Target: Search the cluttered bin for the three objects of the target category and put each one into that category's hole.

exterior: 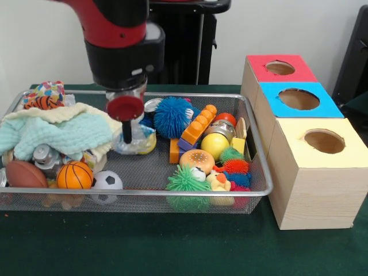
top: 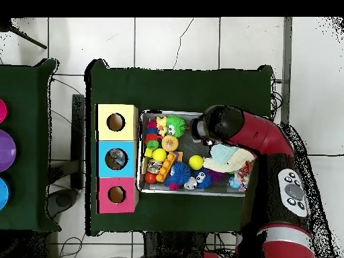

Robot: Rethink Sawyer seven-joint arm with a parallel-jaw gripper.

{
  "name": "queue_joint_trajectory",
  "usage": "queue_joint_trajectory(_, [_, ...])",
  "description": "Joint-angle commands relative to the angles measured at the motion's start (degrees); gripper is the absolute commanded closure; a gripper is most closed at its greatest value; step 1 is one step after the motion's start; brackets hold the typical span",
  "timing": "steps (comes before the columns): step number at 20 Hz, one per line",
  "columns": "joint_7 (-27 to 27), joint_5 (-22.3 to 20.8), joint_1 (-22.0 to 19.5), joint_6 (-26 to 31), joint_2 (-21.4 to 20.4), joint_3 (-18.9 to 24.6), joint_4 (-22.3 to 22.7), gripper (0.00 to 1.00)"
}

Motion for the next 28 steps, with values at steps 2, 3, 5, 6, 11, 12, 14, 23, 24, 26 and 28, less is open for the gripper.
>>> queue_joint_trajectory(2, [-9.5, 1.06, -2.48, 8.33, -7.44, 5.97, 7.85, 1.0])
queue_joint_trajectory(3, [-9.88, 0.71, -2.67, 8.07, -8.16, 6.23, 8.34, 1.0])
queue_joint_trajectory(5, [-10.86, -1.34, -2.19, 8.45, -9.81, 5.45, 8.32, 1.0])
queue_joint_trajectory(6, [-11.51, -2.52, -1.69, 8.91, -10.9, 4.79, 8.55, 1.0])
queue_joint_trajectory(11, [-9.14, -4.76, 1.07, 5.36, -15.14, 2.93, 13.18, 1.0])
queue_joint_trajectory(12, [-8.84, -4.6, 1.59, 5.26, -16.62, 2.96, 14.6, 1.0])
queue_joint_trajectory(14, [-7.88, -4.6, 2.77, 6.23, -18.12, 2.69, 15.88, 1.0])
queue_joint_trajectory(23, [-1.18, -3.07, 7.93, 11.25, -23.16, 0.15, 19.47, 1.0])
queue_joint_trajectory(24, [-1.35, -3.87, 8.39, 10.66, -23.38, -0.29, 19.51, 1.0])
queue_joint_trajectory(26, [-0.55, -2.46, 8.54, 9.83, -23.41, 0.0, 20.68, 1.0])
queue_joint_trajectory(28, [0.96, -1.28, 8.89, 9.01, -22.94, 0.06, 21.37, 1.0])
